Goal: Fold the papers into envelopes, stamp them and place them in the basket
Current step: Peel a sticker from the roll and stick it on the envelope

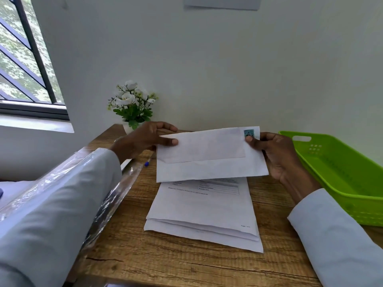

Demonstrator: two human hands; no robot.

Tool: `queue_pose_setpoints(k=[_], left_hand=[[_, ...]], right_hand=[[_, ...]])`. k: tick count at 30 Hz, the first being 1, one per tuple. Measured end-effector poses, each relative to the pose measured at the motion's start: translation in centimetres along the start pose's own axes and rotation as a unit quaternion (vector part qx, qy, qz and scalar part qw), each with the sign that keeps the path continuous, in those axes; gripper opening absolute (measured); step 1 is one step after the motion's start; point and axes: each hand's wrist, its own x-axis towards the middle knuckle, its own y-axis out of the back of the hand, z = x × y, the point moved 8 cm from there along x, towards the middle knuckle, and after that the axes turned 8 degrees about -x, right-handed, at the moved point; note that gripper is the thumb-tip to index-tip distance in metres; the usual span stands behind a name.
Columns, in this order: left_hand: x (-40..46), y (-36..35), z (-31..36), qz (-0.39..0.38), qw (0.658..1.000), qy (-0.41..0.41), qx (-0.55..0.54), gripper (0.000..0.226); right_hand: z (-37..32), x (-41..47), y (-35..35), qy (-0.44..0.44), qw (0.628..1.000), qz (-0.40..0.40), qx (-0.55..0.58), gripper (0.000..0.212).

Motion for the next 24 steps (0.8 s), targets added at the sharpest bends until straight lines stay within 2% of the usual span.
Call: queue_pose_setpoints(k=[2,4,6,8,10,14,19,22,24], left_hand=[[-0.2,-0.3,-1.1,-0.039,0.994,0.030,-0.098,0.083],[-0.6,-1.1,-1.7,-0.077,0.983,0.055,-0.155,0.084],[-0.9,-2.0,-1.8,-0.079,0.981,0.058,-0.168,0.067],[-0.9,-2.1,-1.4,-0.035,0.980,0.046,-0.188,0.041],[-0.7,-1.6,-0.9,0.014,0.971,0.041,-0.235,0.031],[-0.6,-0.7,0.1,0.053,0.967,0.056,-0.243,0.041],[-0.6,-2.0,1.7,-0.003,0.974,0.063,-0.218,0.049],[0.0,-2.4,2.8,0.015,0.969,0.036,-0.242,0.040],[0.6,-2.4,3.4,0.056,0.961,0.015,-0.269,0.034]], right_hand=[[-0.2,0.0,0.2,0.007,0.999,0.019,0.033,0.012],[-0.2,0.0,0.4,0.012,0.996,0.045,0.069,0.014],[0.0,0.0,0.6,0.014,0.994,0.065,0.081,0.017],[0.2,0.0,0.5,0.008,0.995,0.062,0.075,0.018],[0.0,-0.2,0.2,0.003,0.998,0.011,0.059,0.024],[-1.1,-0.9,0.3,0.000,0.993,-0.111,-0.047,0.045],[-3.5,-1.3,-0.9,0.031,0.972,-0.164,-0.166,0.031],[-4.4,-2.1,-2.4,0.043,0.953,-0.202,-0.223,0.022],[-5.1,-2.3,-2.5,0.051,0.955,-0.188,-0.222,0.018]])
